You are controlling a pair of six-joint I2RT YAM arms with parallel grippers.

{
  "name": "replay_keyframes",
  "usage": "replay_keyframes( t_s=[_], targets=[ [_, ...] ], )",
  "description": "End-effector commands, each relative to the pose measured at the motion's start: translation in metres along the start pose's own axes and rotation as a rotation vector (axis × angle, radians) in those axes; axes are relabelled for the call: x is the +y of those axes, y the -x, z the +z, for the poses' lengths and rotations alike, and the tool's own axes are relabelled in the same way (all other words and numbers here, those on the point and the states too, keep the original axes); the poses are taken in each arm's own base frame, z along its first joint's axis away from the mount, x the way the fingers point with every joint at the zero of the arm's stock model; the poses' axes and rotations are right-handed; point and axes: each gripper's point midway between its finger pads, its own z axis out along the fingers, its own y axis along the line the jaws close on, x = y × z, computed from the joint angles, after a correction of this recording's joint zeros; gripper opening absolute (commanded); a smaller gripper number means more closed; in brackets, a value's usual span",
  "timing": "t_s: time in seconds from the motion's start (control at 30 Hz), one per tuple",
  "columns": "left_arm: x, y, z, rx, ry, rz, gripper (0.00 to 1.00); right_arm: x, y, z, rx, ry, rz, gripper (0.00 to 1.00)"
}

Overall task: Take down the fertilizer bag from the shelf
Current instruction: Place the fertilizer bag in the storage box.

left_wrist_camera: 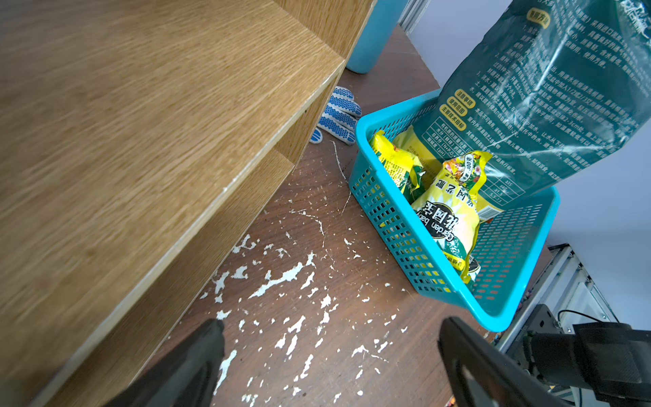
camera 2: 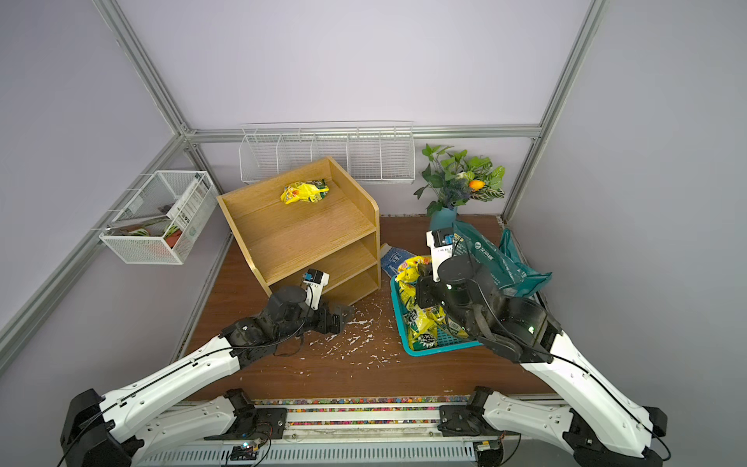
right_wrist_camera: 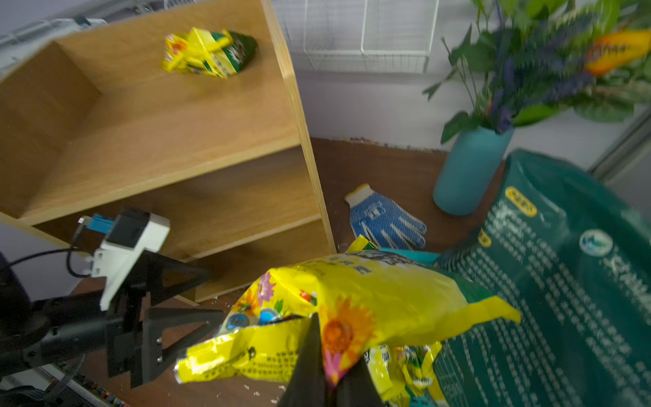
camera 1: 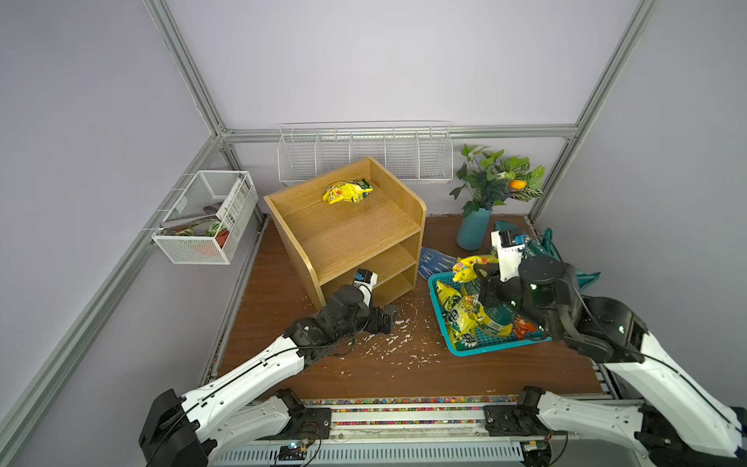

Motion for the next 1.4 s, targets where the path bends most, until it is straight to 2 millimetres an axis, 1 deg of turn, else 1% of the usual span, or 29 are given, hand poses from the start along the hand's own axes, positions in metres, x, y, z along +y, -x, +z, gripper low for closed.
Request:
replay_keyframes(
  t_s=[0.0, 0.17, 0.33, 0.43, 0.5, 0.57, 0.63, 0.7, 0.8, 0.93, 1.07, 1.13, 1.17, 1.23, 1.27, 1.33, 1.37],
  targets=[
    [-0.011, 0.016, -0.002, -0.041, -0.037, -0.009, 0.99, -0.018, -0.029, 0.002, 0.074, -0.079, 0.129, 0.00],
    [-0.009, 0.013, -0.005, -0.035, -0.037, -0.019, 0.99, -0.037, -0.076, 0.003, 0.183, -0.153, 0.229, 0.00],
    [-0.008, 0.011, -0.009, -0.035, -0.034, -0.021, 0.99, -0.057, -0.113, -0.001, 0.235, -0.192, 0.358, 0.00],
    [-0.008, 0.013, -0.010, -0.040, -0.035, -0.024, 0.99, -0.068, -0.131, 0.002, 0.253, -0.192, 0.453, 0.00],
    [-0.009, 0.014, -0.010, -0.043, -0.037, -0.029, 0.99, -0.072, -0.141, 0.009, 0.271, -0.172, 0.514, 0.00],
    [-0.010, 0.015, -0.010, -0.047, -0.038, -0.037, 0.99, -0.071, -0.151, 0.024, 0.317, -0.130, 0.576, 0.00],
    [-0.010, 0.016, -0.011, -0.050, -0.040, -0.041, 0.99, -0.068, -0.157, 0.039, 0.362, -0.083, 0.607, 0.00],
    [-0.010, 0.016, -0.011, -0.051, -0.041, -0.043, 0.99, -0.073, -0.161, 0.051, 0.386, -0.098, 0.587, 0.00],
    [-0.008, 0.016, -0.014, -0.051, -0.030, -0.047, 0.99, -0.087, -0.172, 0.061, 0.432, -0.169, 0.536, 0.00],
    [-0.003, 0.013, -0.017, -0.060, -0.016, -0.051, 0.99, -0.101, -0.203, 0.074, 0.529, -0.252, 0.507, 0.00],
    [-0.003, 0.011, -0.015, -0.054, -0.015, -0.053, 0.99, -0.114, -0.244, 0.083, 0.618, -0.345, 0.520, 0.00],
    [-0.004, 0.012, -0.014, -0.052, -0.017, -0.051, 0.99, -0.121, -0.266, 0.085, 0.665, -0.404, 0.540, 0.00],
    [-0.005, 0.013, -0.013, -0.051, -0.018, -0.049, 0.99, -0.123, -0.274, 0.085, 0.683, -0.422, 0.552, 0.00],
    [-0.006, 0.015, -0.012, -0.051, -0.020, -0.044, 0.99, -0.120, -0.281, 0.089, 0.703, -0.413, 0.573, 0.00],
    [-0.006, 0.015, -0.012, -0.050, -0.020, -0.040, 0.99, -0.116, -0.278, 0.090, 0.704, -0.393, 0.577, 0.00],
    [-0.008, 0.017, -0.010, -0.048, -0.021, -0.033, 0.99, -0.110, -0.264, 0.093, 0.684, -0.348, 0.569, 0.00],
    [-0.009, 0.018, -0.009, -0.046, -0.023, -0.030, 0.99, -0.107, -0.254, 0.094, 0.669, -0.319, 0.548, 0.07]
  ],
)
